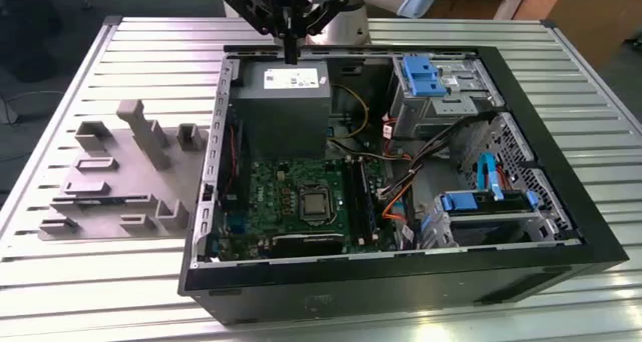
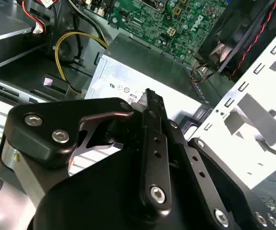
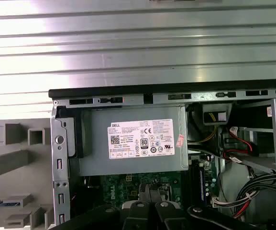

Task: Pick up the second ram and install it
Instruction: 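Reach for the second ram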

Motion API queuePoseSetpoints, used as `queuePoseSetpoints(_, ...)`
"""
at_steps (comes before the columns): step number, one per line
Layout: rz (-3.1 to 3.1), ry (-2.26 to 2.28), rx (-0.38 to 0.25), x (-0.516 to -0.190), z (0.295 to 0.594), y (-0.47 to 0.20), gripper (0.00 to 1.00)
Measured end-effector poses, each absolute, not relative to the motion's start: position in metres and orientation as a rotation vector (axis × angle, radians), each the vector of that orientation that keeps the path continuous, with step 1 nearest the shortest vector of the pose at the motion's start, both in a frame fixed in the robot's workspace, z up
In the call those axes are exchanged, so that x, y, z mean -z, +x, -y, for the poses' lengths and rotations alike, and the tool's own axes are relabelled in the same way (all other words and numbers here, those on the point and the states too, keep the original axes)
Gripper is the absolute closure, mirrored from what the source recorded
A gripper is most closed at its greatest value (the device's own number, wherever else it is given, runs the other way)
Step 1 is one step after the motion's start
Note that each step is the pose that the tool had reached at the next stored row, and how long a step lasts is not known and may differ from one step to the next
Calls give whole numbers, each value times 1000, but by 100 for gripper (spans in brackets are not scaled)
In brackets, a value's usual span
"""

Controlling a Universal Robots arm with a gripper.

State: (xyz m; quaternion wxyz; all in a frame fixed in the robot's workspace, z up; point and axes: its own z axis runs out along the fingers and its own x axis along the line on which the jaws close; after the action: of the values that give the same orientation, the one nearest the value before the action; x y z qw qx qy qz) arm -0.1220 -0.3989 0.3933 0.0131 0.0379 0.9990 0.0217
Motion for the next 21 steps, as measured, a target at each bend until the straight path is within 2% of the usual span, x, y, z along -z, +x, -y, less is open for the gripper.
queuePoseSetpoints(21,-3111,118,-68,-393,399,-140,89)
